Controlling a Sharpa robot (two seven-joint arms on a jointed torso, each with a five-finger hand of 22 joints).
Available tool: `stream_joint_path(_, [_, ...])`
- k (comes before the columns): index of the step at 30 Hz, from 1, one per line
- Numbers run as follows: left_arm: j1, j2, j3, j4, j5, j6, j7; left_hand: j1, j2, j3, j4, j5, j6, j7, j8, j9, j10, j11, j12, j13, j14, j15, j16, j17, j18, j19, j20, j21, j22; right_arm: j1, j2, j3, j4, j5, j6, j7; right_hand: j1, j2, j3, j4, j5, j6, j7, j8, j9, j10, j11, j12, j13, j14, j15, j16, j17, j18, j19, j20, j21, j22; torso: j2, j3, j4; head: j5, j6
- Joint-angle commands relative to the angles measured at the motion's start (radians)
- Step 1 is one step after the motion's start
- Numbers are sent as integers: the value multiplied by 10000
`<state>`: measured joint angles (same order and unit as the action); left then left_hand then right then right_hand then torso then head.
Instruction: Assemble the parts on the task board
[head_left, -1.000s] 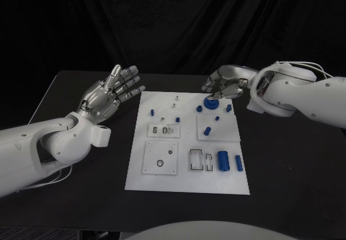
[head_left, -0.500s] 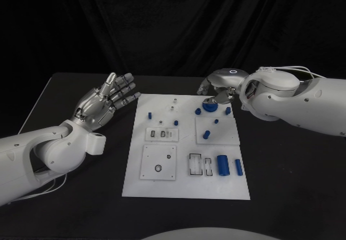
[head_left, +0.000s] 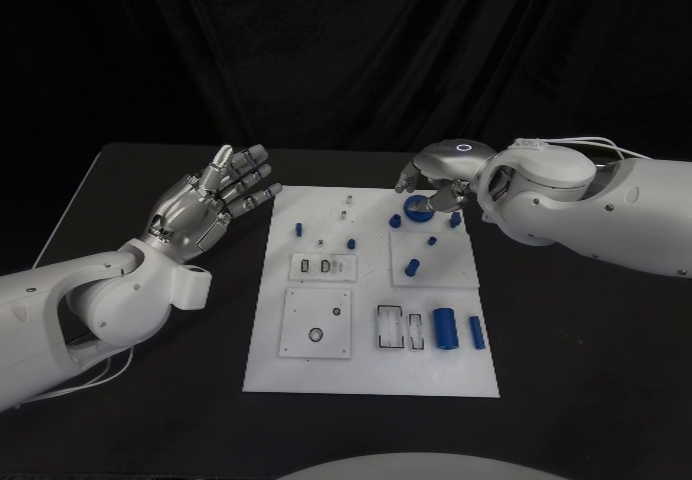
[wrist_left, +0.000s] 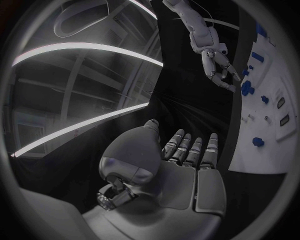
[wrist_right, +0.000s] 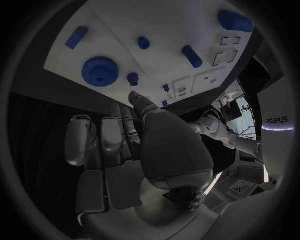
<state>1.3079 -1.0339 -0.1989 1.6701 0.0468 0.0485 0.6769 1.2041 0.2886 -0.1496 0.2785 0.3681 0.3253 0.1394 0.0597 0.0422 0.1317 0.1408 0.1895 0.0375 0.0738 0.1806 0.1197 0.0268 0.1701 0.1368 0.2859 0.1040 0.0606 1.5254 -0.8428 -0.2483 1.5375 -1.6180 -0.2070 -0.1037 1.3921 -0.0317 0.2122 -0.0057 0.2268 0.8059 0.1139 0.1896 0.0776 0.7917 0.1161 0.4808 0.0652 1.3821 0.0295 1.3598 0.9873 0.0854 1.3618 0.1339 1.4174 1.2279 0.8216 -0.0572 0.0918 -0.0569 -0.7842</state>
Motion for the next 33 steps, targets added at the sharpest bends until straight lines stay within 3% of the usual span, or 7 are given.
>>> stream_joint_path(1, [26, -2, 7, 31, 28, 208, 2376, 87, 9, 72, 14, 74, 57, -1, 38, 9, 24, 78, 39, 10, 34, 48, 34, 14, 26, 46, 9, 41, 15, -57, -1, 7, 10, -383, -126, -330, -21, -118, -2, 95, -63, 131, 6, -69, 19, 113, 9, -65, 2, 79, 9, 84, 73, -108, 49, 35, 35, 28, 8, -12, 2, 7, -20])
stream_joint_path(20, [25, -2, -11, -35, 219, 253, 2297, 142, -1, 107, -8, 172, 109, 17, 48, 16, 31, 98, 69, 13, 47, 59, 63, 19, 22, 61, 14, 55, 20, -362, 328, 7, -288, -510, -452, -232, -176, -248, -30, 351, -431, 339, 29, -191, 52, 374, -23, -232, 22, 203, 9, 173, 352, -151, 172, 38, 139, 281, 30, -12, -27, 4, -109])
stream_joint_path(31, [24, 30, -20, -135, 221, 293, 2254, 163, 0, 122, -14, 211, 113, 32, 49, 17, 25, 111, 70, 12, 41, 62, 60, 18, 19, 58, 17, 55, 19, -511, 508, 7, -439, -511, -545, -106, -189, -239, -21, 419, -439, 281, 61, -283, 39, 453, -22, -262, 27, 228, 22, 187, 395, -158, 195, 49, 159, 326, 37, -15, -10, -91, -121])
stream_joint_path(33, [24, 44, -23, -154, 221, 307, 2238, 170, 1, 129, -16, 226, 132, 44, 52, 19, 25, 117, 75, 13, 39, 63, 60, 17, 17, 57, 18, 55, 18, -532, 525, 7, -454, -511, -561, -84, -196, -236, -13, 466, -434, 304, 91, -316, 45, 525, -17, -278, 31, 415, 35, 380, 874, -236, 422, 60, 330, 688, 37, -17, -15, -97, -121])
